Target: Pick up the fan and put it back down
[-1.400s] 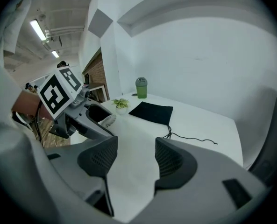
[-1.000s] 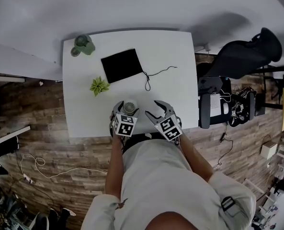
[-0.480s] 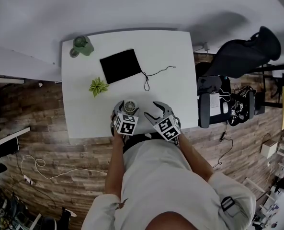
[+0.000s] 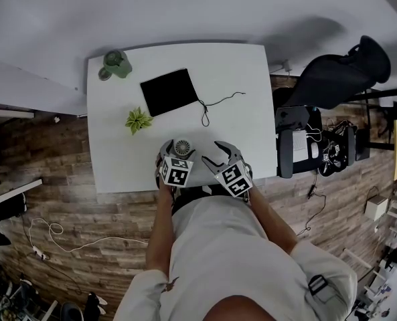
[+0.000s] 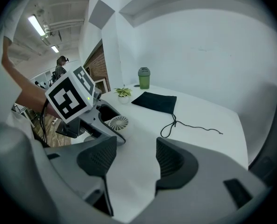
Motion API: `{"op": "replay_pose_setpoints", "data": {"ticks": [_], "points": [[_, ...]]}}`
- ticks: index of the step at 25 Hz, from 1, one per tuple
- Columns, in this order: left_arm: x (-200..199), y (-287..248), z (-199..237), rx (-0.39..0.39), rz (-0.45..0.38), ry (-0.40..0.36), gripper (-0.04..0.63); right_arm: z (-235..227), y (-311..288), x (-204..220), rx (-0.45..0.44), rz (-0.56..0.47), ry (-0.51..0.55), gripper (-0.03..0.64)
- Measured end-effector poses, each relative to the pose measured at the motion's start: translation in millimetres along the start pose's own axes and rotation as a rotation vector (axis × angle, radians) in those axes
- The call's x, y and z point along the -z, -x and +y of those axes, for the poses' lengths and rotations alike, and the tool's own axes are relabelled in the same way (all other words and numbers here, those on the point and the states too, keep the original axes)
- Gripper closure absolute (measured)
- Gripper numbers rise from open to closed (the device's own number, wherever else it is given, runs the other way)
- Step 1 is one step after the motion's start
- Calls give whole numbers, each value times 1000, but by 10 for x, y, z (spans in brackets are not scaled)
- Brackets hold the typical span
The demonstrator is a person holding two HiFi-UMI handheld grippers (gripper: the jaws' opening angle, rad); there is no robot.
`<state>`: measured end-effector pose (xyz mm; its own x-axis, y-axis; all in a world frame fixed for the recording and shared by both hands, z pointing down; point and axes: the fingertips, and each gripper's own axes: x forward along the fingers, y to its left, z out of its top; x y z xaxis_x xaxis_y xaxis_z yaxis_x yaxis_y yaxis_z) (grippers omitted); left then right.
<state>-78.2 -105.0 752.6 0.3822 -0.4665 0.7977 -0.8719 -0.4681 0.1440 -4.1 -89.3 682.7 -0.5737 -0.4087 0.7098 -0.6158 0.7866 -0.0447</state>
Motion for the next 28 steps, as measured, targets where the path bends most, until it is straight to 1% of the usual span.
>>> {"op": "replay_pose_setpoints", "data": {"ticks": [4,8,10,14,19,23,25,28], "points": [[-74,111,-4,-2,-36,-6,210,-1,59,-59,16,-25,-18,347],[-205,304,-12,5,-98,-12,212,-15,133,-140,38,-47,-25,347],[-298,433,9,1,-142,-15,218,-23,179,-244,50,-78,-23,347],[-552,755,64,-21,-249,-33,265,-60,348,-501,93,-150,-18,350],[-918,1178,141,-53,-373,-83,282,-106,586,-839,148,-242,-4,354],[-1105,1486,175,-66,-443,-121,285,-103,781,-1068,182,-296,16,354],[-1176,1627,192,-73,-472,-133,288,-112,879,-1163,207,-313,35,354],[-1262,1805,203,-81,-510,-140,292,-150,1019,-1281,241,-342,34,354]]}}
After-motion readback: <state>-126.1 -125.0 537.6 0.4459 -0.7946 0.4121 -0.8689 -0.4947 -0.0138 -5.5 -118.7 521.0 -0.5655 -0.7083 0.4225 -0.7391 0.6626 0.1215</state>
